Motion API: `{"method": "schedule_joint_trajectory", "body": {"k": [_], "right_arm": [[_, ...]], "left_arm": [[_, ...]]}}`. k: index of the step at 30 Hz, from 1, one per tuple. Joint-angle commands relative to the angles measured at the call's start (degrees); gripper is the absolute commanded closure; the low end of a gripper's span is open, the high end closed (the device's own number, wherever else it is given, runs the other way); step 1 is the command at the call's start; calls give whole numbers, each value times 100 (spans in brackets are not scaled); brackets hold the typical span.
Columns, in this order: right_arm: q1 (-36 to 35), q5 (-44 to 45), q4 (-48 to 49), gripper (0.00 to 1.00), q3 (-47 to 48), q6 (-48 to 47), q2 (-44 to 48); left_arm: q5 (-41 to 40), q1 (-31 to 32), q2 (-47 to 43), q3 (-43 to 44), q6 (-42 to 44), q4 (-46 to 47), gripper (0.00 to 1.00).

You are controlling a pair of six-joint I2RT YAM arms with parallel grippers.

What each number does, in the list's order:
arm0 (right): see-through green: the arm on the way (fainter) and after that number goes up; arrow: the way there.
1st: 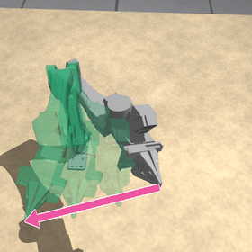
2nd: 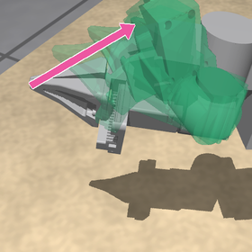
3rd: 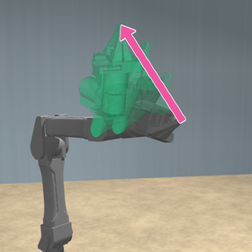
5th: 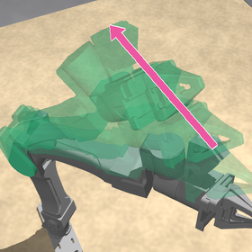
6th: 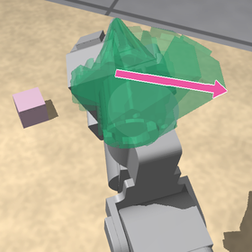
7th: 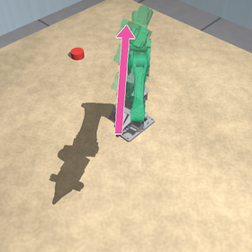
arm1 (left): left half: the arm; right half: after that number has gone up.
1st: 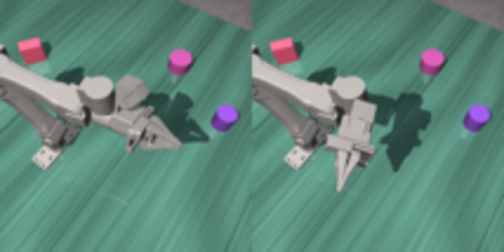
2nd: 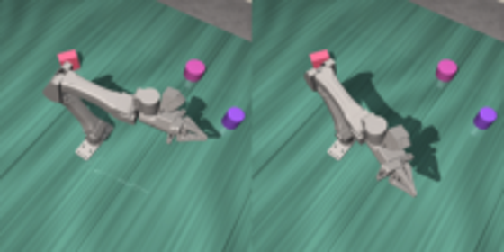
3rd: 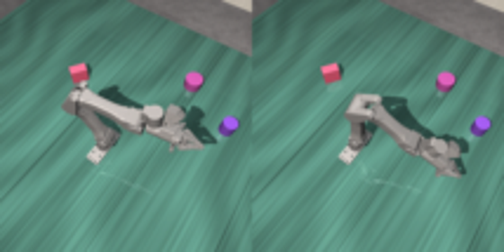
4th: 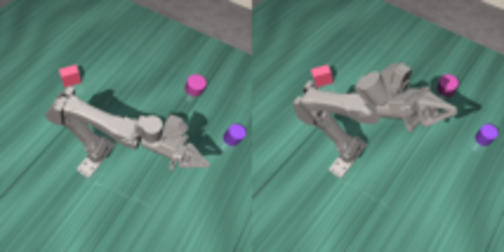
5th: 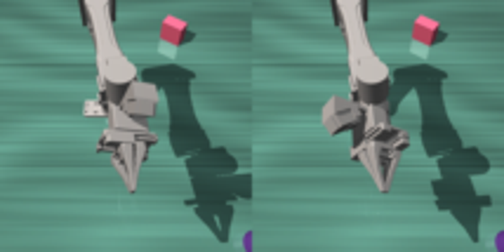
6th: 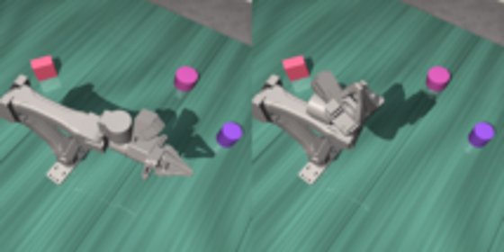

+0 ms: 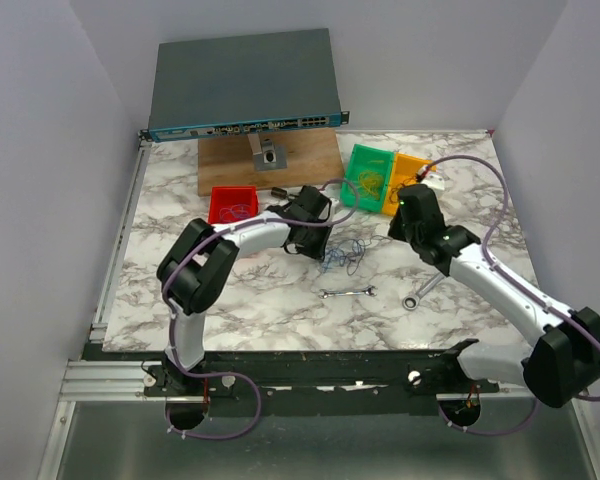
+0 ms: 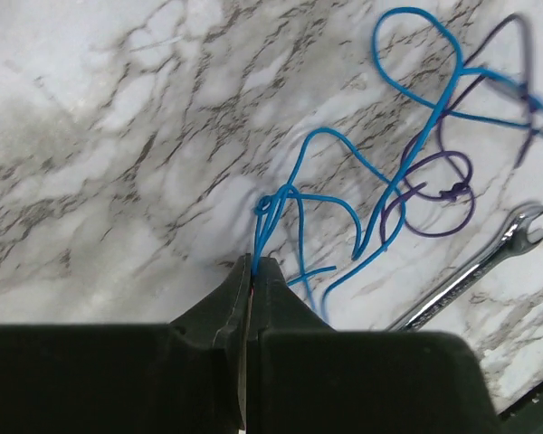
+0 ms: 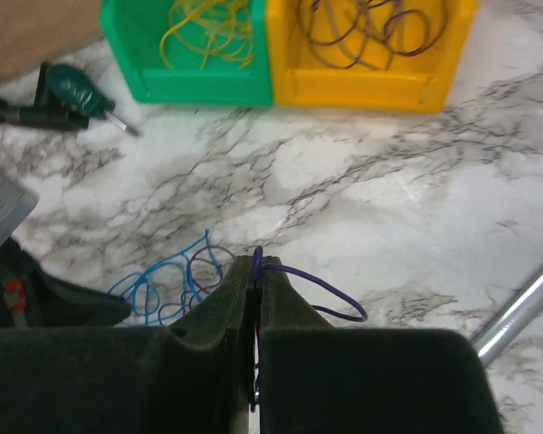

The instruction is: Untangle the cables

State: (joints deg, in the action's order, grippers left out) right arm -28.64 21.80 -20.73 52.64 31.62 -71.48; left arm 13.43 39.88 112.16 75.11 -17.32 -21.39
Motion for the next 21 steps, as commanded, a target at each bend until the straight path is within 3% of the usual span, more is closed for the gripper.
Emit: {"method": "schedule_joint_trajectory", "body": {"k": [1,7,12,17,21], "right_arm": [[519,1043,-319,99,-67,603,630],[1877,443,-445,99,285,472,1130],[2046,758,-789,99,838,512,1266],[2080,946,-882,99,1018,713,1281],[2174,1035,-1049,99,1202,856,1224]], "left_arm": [[-886,5,-1049,-732,-53,480,100],[-2001,-233,-2935,-2068,-455,1233,100],[-1343,-1267,-4466,-2816,-1408,1043,100],[-1921,-1968,-5887,-3535,-2310,800,100],[-1897,-2721,-6548,-3732,-2739,459,100]]}}
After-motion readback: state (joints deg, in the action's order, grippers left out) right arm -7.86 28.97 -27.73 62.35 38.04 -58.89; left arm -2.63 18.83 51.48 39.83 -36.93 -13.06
